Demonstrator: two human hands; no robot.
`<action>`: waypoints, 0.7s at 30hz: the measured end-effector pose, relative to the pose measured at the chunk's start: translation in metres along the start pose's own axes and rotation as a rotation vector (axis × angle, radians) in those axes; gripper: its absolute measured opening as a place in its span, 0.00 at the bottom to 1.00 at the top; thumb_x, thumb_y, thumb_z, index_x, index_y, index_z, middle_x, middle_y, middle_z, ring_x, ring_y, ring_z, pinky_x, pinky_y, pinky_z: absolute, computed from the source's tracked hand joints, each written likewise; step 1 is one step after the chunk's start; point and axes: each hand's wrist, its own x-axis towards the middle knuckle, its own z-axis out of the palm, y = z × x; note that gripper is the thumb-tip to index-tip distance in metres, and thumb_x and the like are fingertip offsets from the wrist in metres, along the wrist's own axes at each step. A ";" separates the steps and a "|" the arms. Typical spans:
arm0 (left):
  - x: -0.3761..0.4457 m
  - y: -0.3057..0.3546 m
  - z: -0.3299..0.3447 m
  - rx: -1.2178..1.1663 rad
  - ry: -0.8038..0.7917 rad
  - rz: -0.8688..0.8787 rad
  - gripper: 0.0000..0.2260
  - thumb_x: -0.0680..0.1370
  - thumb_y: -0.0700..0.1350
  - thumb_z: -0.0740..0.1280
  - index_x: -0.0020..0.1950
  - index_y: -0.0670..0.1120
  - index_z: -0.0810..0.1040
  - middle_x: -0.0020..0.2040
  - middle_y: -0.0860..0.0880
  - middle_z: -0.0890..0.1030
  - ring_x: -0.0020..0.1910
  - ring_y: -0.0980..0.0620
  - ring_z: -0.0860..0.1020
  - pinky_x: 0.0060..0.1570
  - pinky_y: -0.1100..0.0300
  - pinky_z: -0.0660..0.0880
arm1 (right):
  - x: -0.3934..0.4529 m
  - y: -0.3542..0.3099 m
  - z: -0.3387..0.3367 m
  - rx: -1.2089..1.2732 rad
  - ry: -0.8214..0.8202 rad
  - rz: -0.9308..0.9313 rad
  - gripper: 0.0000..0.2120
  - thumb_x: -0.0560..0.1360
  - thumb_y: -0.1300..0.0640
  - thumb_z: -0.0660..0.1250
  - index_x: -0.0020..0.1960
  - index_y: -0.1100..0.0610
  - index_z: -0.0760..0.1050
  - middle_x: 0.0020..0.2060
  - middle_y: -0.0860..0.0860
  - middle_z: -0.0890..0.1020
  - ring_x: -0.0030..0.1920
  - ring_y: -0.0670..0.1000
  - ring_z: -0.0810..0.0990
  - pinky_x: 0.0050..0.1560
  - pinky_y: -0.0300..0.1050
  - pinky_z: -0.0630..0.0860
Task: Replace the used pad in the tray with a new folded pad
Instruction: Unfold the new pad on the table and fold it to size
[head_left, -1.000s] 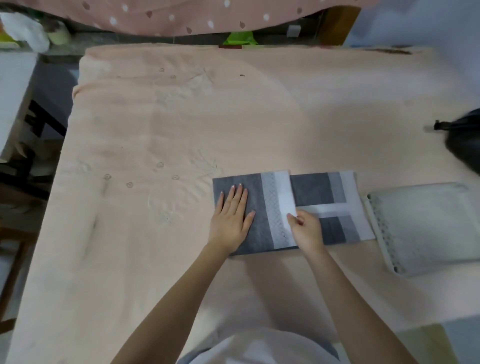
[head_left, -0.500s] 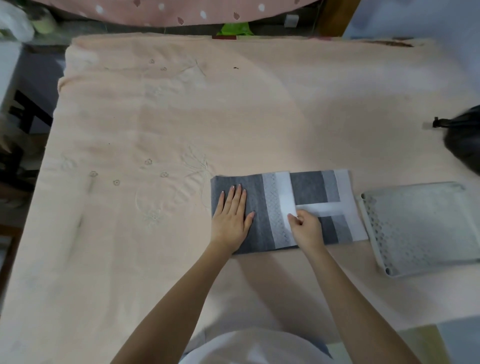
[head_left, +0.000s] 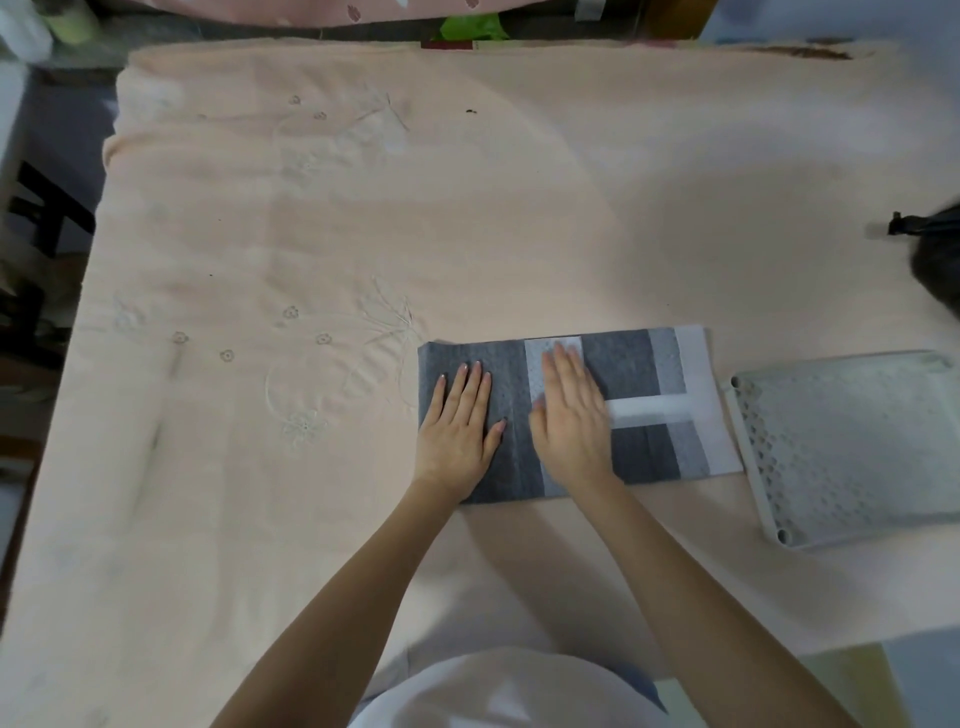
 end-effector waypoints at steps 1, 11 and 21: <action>0.000 0.000 0.000 0.000 0.001 0.002 0.28 0.81 0.55 0.47 0.74 0.39 0.63 0.74 0.43 0.64 0.74 0.45 0.61 0.73 0.46 0.57 | 0.006 -0.002 0.005 -0.038 -0.067 -0.050 0.25 0.80 0.57 0.56 0.74 0.64 0.58 0.74 0.59 0.60 0.75 0.58 0.56 0.74 0.56 0.56; 0.001 -0.004 0.003 -0.014 -0.042 0.008 0.29 0.81 0.56 0.42 0.76 0.40 0.54 0.77 0.43 0.54 0.76 0.46 0.52 0.75 0.47 0.47 | 0.029 -0.006 0.036 -0.201 -0.247 -0.188 0.27 0.82 0.50 0.48 0.76 0.62 0.48 0.76 0.57 0.51 0.77 0.55 0.48 0.76 0.54 0.46; 0.001 -0.007 0.006 -0.061 0.014 0.009 0.27 0.81 0.55 0.49 0.74 0.39 0.61 0.74 0.42 0.62 0.74 0.46 0.59 0.73 0.46 0.56 | 0.026 -0.003 0.042 -0.146 -0.206 -0.165 0.26 0.81 0.51 0.44 0.76 0.63 0.53 0.76 0.57 0.56 0.76 0.54 0.52 0.76 0.53 0.51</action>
